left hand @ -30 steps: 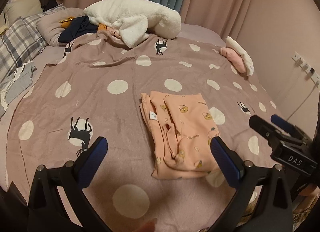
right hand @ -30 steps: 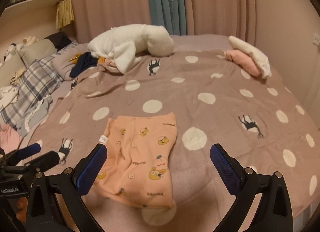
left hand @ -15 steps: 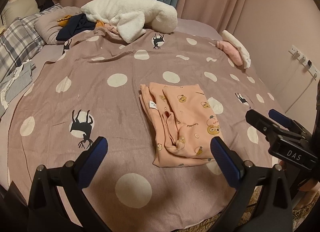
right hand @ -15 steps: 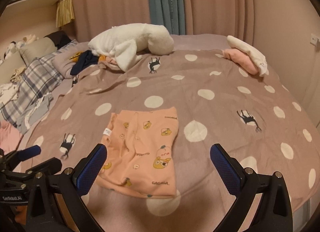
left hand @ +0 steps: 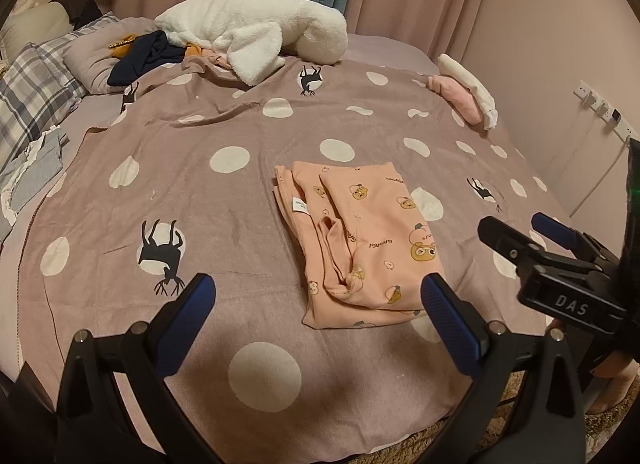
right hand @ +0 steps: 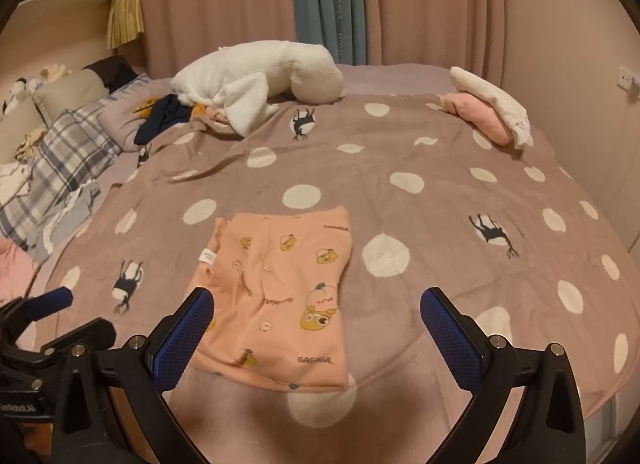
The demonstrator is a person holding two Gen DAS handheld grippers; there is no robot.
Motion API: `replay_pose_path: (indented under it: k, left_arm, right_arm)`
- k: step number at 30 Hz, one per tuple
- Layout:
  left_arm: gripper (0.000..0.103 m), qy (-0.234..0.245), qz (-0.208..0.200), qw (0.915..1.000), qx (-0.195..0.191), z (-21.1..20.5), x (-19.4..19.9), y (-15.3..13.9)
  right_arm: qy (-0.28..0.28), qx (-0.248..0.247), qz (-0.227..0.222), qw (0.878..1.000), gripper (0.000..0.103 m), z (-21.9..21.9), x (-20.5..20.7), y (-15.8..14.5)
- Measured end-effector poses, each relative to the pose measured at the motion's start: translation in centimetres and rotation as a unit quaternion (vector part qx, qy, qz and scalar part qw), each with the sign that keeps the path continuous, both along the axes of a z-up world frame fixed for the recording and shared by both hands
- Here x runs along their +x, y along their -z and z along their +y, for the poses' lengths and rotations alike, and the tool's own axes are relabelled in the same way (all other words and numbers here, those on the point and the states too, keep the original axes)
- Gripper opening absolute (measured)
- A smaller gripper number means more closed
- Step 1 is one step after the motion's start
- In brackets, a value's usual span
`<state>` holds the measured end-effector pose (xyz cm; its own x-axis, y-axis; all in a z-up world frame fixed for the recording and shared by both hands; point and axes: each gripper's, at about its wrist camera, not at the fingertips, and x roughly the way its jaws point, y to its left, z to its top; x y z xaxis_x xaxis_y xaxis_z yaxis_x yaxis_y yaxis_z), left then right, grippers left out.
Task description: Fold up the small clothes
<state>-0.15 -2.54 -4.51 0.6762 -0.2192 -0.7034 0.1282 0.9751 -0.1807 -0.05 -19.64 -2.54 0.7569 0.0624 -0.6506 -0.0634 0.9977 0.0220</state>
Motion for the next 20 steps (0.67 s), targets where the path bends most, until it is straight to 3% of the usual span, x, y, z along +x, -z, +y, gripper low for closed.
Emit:
replay_pose_path:
  k: [20]
  left_arm:
    - [0.103,0.003,-0.007,1.0000,-0.002,-0.16,-0.57,-0.40]
  right_arm:
    - [-0.002,-0.001,0.007,1.000,0.102,-0.33,0.23,0.18]
